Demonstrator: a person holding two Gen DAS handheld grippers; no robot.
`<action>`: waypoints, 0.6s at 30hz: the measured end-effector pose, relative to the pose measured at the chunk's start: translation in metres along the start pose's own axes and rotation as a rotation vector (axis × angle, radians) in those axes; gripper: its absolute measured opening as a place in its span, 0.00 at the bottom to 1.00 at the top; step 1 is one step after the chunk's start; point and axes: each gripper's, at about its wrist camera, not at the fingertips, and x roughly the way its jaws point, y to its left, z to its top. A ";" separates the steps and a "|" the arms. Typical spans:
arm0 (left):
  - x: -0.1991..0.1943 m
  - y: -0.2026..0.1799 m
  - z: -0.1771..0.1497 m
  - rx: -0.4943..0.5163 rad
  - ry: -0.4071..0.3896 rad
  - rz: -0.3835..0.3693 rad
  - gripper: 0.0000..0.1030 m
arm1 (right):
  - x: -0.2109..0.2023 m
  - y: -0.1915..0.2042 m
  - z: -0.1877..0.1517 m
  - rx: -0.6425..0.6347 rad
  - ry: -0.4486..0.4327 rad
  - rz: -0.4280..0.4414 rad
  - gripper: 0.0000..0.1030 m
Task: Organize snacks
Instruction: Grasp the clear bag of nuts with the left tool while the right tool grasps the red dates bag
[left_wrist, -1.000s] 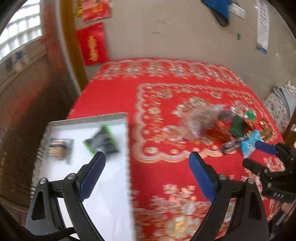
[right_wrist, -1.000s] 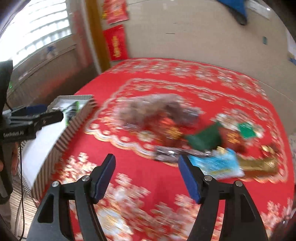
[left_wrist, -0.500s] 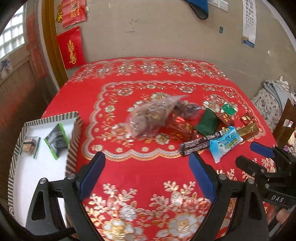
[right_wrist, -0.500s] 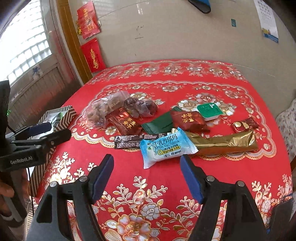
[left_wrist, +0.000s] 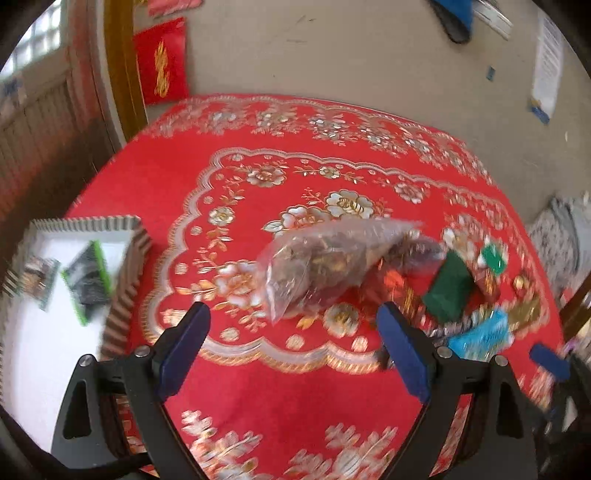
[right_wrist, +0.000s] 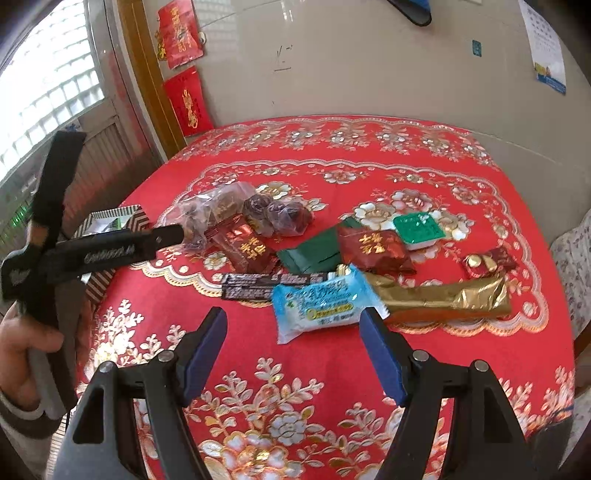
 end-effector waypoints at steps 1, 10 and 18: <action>0.007 0.001 0.004 -0.038 0.015 -0.018 0.89 | 0.000 -0.001 0.003 -0.011 0.001 -0.008 0.72; 0.039 0.007 0.025 -0.222 0.024 -0.082 0.89 | 0.005 -0.007 0.019 -0.049 0.008 -0.025 0.72; 0.055 -0.002 0.033 -0.212 0.035 -0.101 0.91 | 0.017 -0.012 0.019 -0.039 0.037 -0.018 0.72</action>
